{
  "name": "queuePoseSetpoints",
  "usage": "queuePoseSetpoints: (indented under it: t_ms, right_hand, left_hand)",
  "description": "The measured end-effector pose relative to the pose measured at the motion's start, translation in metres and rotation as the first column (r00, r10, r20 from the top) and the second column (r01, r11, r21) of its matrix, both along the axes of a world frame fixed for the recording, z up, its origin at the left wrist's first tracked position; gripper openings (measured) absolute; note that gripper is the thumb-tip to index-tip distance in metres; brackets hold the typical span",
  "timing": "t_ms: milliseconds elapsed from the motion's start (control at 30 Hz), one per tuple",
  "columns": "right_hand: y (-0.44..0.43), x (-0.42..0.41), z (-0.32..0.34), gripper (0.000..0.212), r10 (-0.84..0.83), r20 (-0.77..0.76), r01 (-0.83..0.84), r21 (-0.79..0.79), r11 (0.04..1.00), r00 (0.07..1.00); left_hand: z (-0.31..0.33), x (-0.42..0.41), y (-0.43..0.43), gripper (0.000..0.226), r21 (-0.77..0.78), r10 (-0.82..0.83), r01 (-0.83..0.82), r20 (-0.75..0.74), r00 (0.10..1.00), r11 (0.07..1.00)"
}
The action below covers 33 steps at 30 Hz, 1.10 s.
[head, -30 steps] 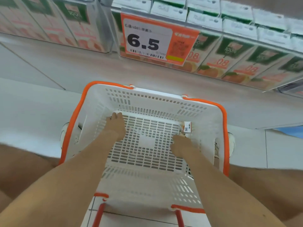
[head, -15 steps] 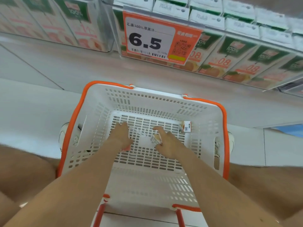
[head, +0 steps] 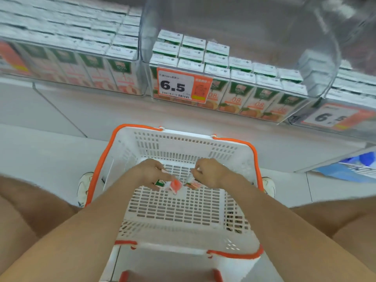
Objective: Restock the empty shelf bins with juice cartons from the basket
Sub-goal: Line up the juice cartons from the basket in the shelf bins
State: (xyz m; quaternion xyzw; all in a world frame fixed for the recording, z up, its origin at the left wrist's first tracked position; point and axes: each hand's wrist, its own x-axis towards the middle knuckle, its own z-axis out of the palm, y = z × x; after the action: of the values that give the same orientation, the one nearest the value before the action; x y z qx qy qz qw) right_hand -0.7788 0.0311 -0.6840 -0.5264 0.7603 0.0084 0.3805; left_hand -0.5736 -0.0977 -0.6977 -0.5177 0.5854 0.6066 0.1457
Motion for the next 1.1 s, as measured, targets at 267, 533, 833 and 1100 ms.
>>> queuePoseSetpoints:
  t_ms: [267,533,833,1100]
  right_hand:
    - [-0.015,0.016,0.141,0.052,0.203,-0.434,-0.324,-0.226,0.919,0.878]
    - [-0.002,0.009,0.265,0.063,0.154,-0.662,-0.533,-0.420,0.734,0.734]
    - [-0.026,-0.036,0.314,0.055,-0.339,-0.465,-0.280,-0.836,0.471,0.818]
    - [-0.046,-0.061,0.318,0.051,-0.379,-0.036,0.140,-0.894,0.425,0.925]
  left_hand:
    - [0.108,-0.007,-0.008,0.058,-0.230,-0.225,0.197,-0.104,0.969,0.953]
    - [0.238,-0.006,0.009,0.038,-0.502,-0.422,0.299,-0.148,0.895,0.812]
    - [0.311,-0.033,0.002,0.013,-0.852,-0.445,-0.078,-0.345,0.826,0.517]
    - [0.306,-0.064,-0.004,0.022,-0.819,-0.370,-0.445,-0.565,0.738,0.363]
